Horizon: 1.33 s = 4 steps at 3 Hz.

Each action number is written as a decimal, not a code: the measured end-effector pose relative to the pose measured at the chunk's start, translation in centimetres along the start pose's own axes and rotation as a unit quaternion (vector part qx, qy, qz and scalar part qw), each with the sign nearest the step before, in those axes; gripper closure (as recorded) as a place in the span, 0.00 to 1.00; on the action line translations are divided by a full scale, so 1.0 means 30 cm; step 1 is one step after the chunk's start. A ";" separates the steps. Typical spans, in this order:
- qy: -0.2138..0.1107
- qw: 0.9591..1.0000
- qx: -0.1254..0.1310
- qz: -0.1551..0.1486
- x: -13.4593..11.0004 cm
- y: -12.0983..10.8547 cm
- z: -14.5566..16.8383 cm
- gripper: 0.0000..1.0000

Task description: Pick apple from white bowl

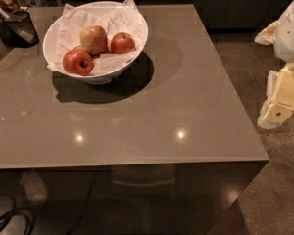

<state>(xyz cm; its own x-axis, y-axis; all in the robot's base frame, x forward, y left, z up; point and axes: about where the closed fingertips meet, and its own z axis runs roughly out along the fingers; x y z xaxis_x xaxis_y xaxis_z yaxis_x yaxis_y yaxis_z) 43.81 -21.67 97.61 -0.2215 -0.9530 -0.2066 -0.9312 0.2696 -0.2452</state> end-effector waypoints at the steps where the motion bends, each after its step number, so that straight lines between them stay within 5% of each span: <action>1: -0.001 1.000 0.001 -0.001 -0.002 -0.002 -0.002 0.00; 3: 0.001 1.000 -0.016 -0.006 -0.150 -0.165 -0.007 0.00; 4: -0.011 0.999 -0.007 -0.038 -0.271 -0.242 -0.016 0.00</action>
Offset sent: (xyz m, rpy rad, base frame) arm 0.0557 0.0226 0.0303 0.0019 0.0562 -0.0180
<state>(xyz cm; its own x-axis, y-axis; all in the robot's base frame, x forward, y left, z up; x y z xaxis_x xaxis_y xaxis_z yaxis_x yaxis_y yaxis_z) 52.24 -15.96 101.53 -0.1444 -0.9671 -0.2094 -0.9490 0.1953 -0.2475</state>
